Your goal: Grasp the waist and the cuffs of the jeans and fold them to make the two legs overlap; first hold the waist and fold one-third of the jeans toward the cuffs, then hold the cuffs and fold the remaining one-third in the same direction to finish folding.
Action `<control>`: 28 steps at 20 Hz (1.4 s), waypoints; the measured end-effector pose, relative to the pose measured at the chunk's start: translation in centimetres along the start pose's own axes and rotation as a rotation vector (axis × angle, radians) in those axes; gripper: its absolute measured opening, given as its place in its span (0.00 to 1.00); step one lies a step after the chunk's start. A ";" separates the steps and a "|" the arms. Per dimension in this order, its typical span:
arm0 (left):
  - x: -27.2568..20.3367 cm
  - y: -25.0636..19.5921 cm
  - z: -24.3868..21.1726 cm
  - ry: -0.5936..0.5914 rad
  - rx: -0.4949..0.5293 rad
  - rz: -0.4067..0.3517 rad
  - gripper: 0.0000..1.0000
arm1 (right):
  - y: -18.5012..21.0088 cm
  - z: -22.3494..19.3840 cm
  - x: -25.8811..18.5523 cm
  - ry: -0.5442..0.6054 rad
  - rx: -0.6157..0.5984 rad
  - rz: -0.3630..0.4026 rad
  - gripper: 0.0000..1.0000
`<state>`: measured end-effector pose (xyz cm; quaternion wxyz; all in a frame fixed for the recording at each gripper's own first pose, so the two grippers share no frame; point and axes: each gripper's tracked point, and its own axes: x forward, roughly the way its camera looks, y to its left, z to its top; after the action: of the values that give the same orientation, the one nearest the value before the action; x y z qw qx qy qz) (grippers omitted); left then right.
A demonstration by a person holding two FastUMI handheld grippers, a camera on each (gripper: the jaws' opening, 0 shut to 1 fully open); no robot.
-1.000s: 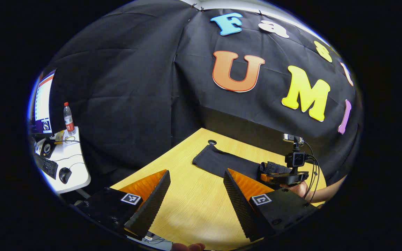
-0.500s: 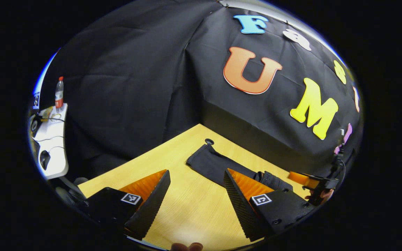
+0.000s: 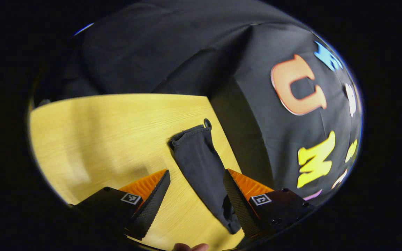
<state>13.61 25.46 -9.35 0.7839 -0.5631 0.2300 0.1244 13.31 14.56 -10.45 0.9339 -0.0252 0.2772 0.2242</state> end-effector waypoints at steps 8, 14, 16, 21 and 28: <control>6.3 2.4 0.2 0.036 -0.131 0.036 0.87 | -7.3 -2.6 -2.6 0.023 0.243 -0.178 1.00; 9.6 0.8 1.7 0.016 -0.209 -0.070 0.94 | -9.0 -3.2 -2.4 0.030 0.310 -0.208 0.98; 10.3 1.1 1.5 0.026 -0.198 -0.085 0.94 | -9.1 -3.7 -2.9 0.036 0.294 -0.216 0.98; 12.2 0.9 1.6 0.036 -0.183 -0.099 0.65 | -9.2 -4.9 -3.6 0.058 0.294 -0.222 1.00; 11.3 -2.1 2.2 0.022 -0.038 -0.093 0.22 | -9.3 -4.8 -5.5 0.021 0.313 -0.220 0.98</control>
<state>24.84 26.06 -12.69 0.7755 -0.5892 0.2100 0.0859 10.82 3.12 -12.29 0.9425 0.0878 0.3138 0.0748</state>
